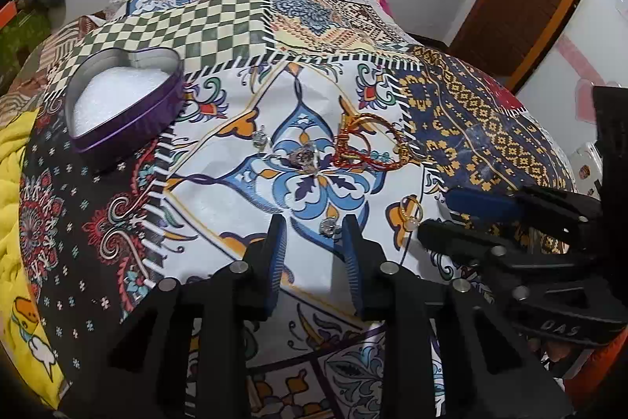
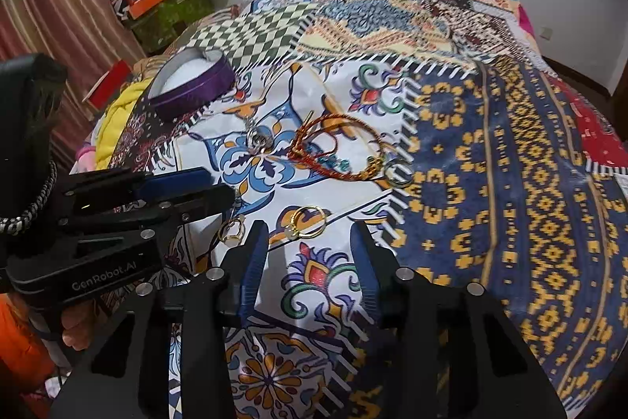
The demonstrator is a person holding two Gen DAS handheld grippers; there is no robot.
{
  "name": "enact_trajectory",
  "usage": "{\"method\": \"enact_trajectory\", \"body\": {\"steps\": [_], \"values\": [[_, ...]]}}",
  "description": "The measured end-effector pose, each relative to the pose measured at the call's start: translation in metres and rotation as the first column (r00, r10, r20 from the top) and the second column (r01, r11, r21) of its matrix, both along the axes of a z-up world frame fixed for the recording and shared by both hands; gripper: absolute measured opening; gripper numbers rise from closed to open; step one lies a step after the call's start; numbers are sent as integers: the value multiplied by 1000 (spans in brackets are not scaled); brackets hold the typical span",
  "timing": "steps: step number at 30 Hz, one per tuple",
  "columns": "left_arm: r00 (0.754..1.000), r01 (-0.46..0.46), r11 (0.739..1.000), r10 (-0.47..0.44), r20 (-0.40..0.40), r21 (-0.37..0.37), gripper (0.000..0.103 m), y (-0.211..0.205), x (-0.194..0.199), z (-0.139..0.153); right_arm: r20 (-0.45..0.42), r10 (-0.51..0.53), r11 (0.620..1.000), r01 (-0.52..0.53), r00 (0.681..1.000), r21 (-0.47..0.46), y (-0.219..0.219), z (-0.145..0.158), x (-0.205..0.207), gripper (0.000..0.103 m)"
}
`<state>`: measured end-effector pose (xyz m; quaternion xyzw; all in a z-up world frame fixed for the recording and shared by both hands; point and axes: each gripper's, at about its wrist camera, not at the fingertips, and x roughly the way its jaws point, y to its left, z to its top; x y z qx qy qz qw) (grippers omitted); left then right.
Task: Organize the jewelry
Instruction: 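Lower both tools toward the scattered rings and earrings on the quilt, then grasp a gold ring with the right tool while the left tool grasps a silver earring, then carry the ring and earring in both tools over the purple heart tin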
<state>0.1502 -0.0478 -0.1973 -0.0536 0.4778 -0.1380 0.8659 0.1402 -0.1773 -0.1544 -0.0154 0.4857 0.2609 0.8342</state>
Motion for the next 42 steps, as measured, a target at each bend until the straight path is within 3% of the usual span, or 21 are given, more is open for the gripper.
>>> {"method": "enact_trajectory", "body": {"steps": [5, 8, 12, 14, 15, 30, 42], "values": [[1000, 19, 1000, -19, 2, 11, 22, -6, 3, -4, -16, 19, 1000, -19, 1000, -20, 7, -7, 3, 32], [1000, 26, 1000, -26, -4, 1, 10, -8, 5, -5, -14, 15, 1000, -15, 1000, -24, 7, -9, 4, 25], [999, 44, 999, -44, -2, -10, 9, -11, 6, -6, 3, 13, 999, -12, 1000, -32, 8, -10, 3, 21], [999, 52, 999, -52, 1, -8, 9, -13, 5, -6, 7, 15, 999, -15, 1000, -35, 10, -9, 2, 8], [998, 56, 998, -56, 1, -13, 8, -14, 5, -5, 1, 15, 999, -15, 1000, -29, 10, -9, 3, 7], [992, 46, 997, -39, 116, -64, 8, -3, -18, 48, 46, -23, 1000, 22, 999, 8, 1, 12, -3, 7], [978, -25, 997, 38, 203, -66, 8, 24, -32, 77, 127, -34, 999, 30, 991, 38, 11, 46, -7, 7]]}}
